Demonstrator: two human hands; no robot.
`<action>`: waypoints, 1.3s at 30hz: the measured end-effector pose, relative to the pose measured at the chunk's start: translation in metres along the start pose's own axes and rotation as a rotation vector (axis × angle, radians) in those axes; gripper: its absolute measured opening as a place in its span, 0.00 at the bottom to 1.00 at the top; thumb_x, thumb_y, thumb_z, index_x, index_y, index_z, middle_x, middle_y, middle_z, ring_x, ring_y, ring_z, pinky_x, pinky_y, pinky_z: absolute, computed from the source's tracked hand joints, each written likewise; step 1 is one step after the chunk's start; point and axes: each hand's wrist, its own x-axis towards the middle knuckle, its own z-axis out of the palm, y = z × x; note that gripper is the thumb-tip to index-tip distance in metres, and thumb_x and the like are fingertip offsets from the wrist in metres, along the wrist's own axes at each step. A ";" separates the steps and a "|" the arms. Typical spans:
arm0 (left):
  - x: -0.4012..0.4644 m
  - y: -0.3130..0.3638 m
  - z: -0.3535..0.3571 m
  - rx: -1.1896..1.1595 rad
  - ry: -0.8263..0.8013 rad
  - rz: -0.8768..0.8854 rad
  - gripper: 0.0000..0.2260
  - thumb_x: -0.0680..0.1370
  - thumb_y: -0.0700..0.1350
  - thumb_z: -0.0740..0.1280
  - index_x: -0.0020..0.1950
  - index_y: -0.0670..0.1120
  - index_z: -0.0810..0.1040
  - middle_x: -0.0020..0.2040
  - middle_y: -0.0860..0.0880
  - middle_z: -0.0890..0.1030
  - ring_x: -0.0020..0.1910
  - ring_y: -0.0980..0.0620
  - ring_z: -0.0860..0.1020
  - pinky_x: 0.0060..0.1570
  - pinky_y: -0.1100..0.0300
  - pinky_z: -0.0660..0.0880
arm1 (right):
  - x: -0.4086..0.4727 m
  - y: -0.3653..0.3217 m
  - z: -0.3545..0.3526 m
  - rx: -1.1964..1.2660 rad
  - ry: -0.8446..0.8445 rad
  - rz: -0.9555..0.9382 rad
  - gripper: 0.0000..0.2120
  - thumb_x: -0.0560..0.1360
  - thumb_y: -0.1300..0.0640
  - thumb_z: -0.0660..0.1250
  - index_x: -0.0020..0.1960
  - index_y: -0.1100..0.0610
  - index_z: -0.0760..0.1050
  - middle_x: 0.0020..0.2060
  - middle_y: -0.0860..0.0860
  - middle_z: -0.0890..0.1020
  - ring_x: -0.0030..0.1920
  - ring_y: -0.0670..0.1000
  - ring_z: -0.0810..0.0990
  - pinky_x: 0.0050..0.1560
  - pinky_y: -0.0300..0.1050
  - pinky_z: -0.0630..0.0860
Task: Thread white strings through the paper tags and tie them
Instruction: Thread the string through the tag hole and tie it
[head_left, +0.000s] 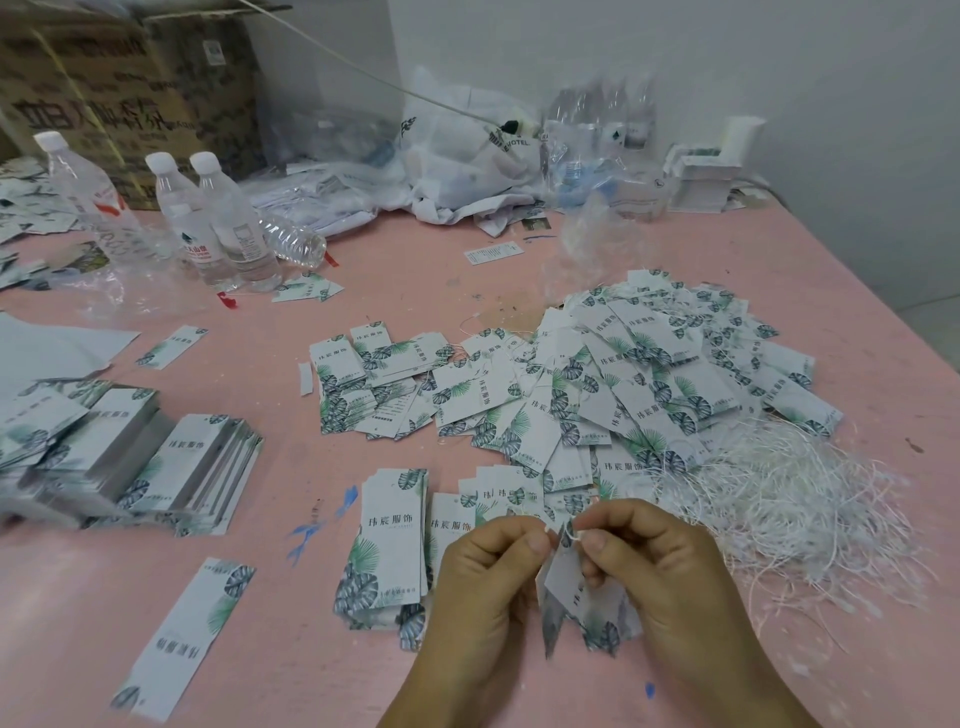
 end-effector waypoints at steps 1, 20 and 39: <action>0.000 0.000 0.000 0.040 0.005 0.010 0.17 0.61 0.50 0.83 0.40 0.41 0.84 0.35 0.42 0.82 0.36 0.47 0.76 0.41 0.53 0.72 | 0.000 -0.001 0.001 -0.016 0.001 -0.014 0.06 0.69 0.56 0.72 0.46 0.52 0.83 0.30 0.55 0.82 0.32 0.49 0.80 0.37 0.38 0.77; -0.001 -0.005 -0.006 0.214 0.046 0.131 0.16 0.62 0.53 0.82 0.37 0.43 0.82 0.30 0.41 0.77 0.32 0.46 0.71 0.36 0.55 0.69 | -0.008 -0.006 0.018 -0.070 0.108 -0.103 0.06 0.67 0.54 0.74 0.44 0.47 0.84 0.31 0.57 0.82 0.31 0.48 0.80 0.35 0.37 0.78; -0.003 -0.002 -0.004 0.250 0.056 0.158 0.11 0.64 0.50 0.79 0.35 0.44 0.82 0.28 0.42 0.74 0.30 0.48 0.69 0.33 0.57 0.67 | -0.009 -0.010 0.024 -0.091 0.127 -0.188 0.10 0.69 0.59 0.74 0.43 0.44 0.85 0.35 0.50 0.83 0.32 0.43 0.80 0.35 0.33 0.77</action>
